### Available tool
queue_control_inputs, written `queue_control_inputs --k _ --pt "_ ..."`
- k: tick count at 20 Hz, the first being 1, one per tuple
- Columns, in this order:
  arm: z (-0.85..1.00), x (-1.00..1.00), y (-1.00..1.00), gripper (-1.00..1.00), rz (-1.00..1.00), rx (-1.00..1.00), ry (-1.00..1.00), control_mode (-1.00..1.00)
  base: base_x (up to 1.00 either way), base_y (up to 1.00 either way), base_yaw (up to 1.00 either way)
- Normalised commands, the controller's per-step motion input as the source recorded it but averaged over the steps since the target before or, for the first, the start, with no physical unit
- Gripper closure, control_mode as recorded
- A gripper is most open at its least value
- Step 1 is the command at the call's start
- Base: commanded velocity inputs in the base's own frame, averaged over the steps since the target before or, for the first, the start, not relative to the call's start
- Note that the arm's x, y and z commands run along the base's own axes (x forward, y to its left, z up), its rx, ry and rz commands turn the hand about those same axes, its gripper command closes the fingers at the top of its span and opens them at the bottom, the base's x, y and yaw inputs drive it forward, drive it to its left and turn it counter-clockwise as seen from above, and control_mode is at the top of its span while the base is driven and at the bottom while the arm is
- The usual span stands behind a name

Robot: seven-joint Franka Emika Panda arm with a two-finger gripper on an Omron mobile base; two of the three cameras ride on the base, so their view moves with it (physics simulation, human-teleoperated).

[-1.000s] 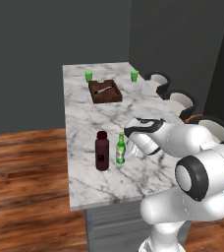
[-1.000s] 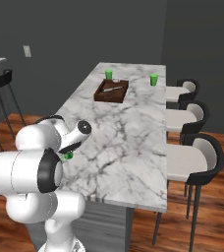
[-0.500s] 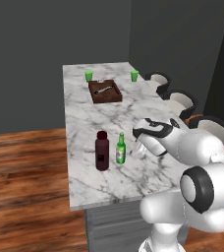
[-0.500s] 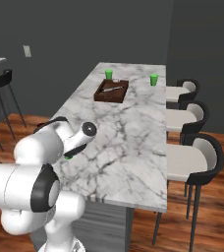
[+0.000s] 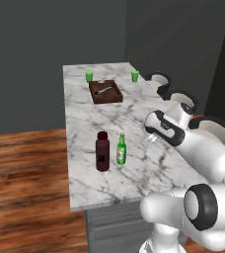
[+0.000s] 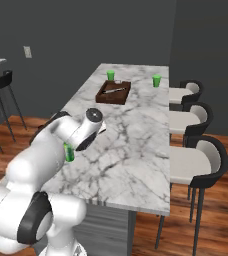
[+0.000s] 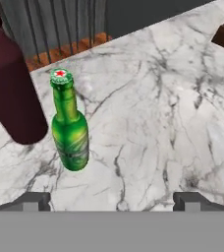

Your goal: Place the drinks on the dining counter in a tight cluster.

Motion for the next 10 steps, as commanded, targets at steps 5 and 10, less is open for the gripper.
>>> queue_control_inputs --k 5,10 --pt "0.65 0.0 -0.16 -1.0 -0.08 -0.02 0.27 -1.0 0.0 0.0 0.0" --pt "0.17 -0.07 -0.02 -1.0 -0.15 -0.02 0.2 -1.0 0.0 0.0 0.0"
